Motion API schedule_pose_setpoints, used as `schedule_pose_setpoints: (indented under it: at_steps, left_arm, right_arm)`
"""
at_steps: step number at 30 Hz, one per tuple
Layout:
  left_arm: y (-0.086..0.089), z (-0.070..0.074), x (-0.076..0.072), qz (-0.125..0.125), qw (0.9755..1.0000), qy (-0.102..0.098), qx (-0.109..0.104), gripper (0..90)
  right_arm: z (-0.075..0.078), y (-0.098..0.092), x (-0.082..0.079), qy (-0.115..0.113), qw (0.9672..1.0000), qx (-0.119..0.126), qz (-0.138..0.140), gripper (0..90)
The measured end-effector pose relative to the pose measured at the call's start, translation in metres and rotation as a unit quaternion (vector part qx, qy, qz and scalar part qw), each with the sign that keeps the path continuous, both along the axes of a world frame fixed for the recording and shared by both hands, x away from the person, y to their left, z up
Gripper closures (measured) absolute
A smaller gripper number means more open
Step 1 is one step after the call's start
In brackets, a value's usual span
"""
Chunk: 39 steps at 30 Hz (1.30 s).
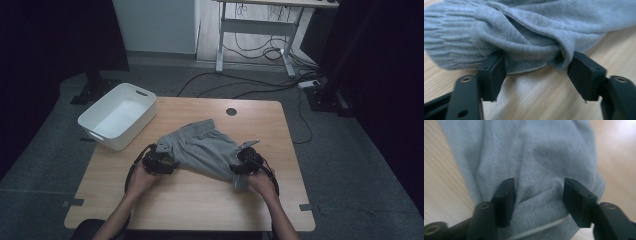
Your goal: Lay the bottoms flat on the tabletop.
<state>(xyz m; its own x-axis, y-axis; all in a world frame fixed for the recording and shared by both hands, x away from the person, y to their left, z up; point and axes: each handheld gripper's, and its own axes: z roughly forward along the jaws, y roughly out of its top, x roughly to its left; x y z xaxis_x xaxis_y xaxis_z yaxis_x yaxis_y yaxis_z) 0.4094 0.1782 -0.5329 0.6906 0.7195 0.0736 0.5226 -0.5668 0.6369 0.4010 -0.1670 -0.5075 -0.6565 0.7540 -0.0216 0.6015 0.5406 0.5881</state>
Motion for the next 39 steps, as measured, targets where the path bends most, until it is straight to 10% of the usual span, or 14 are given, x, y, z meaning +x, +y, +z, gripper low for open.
schedule_pose_setpoints:
  at_steps: [5,9,15,17,24,26,27,30,35,39]
  left_arm:
    - [-0.011,0.0,0.008,0.009,0.9999,-0.005,0.014,60.0]
    - [-0.015,0.003,0.013,0.002,0.9996,-0.007,0.026,80.9]
    - [-0.004,0.035,0.005,0.001,0.9982,-0.051,-0.033,84.8]
    - [-0.001,0.054,0.0,-0.002,0.9958,-0.076,-0.051,85.5]
    - [0.019,0.143,-0.01,0.009,0.9748,-0.183,-0.127,85.9]
    - [0.019,0.144,0.004,0.023,0.9766,-0.176,-0.122,85.1]
    - [0.015,0.136,0.017,0.028,0.9834,-0.148,-0.102,82.6]
    - [0.006,0.105,0.034,0.042,0.9932,-0.102,-0.037,58.3]
    - [0.0,0.07,0.018,-0.001,0.9978,-0.058,-0.033,41.0]
    - [-0.007,0.06,-0.009,-0.04,0.9969,-0.038,-0.057,39.0]
  right_arm:
    - [-0.015,-0.003,-0.004,0.024,0.9997,-0.002,0.0,78.0]
    - [-0.01,-0.003,-0.009,0.016,0.9999,-0.001,0.006,84.3]
    - [0.024,-0.024,-0.019,-0.033,0.999,0.026,-0.014,85.4]
    - [0.039,-0.035,-0.024,-0.052,0.9976,0.037,-0.024,85.5]
    - [0.086,-0.07,-0.038,-0.107,0.9907,0.061,-0.058,85.5]
    - [0.087,-0.078,-0.034,-0.109,0.9888,0.069,-0.075,85.3]
    - [0.085,-0.079,-0.031,-0.105,0.9887,0.07,-0.08,84.9]
    - [0.058,-0.081,-0.018,-0.064,0.9916,0.063,-0.093,74.4]
    - [0.025,-0.087,-0.017,-0.036,0.9916,0.066,-0.105,57.6]
    - [0.022,-0.092,-0.023,-0.037,0.9914,0.072,-0.103,51.0]
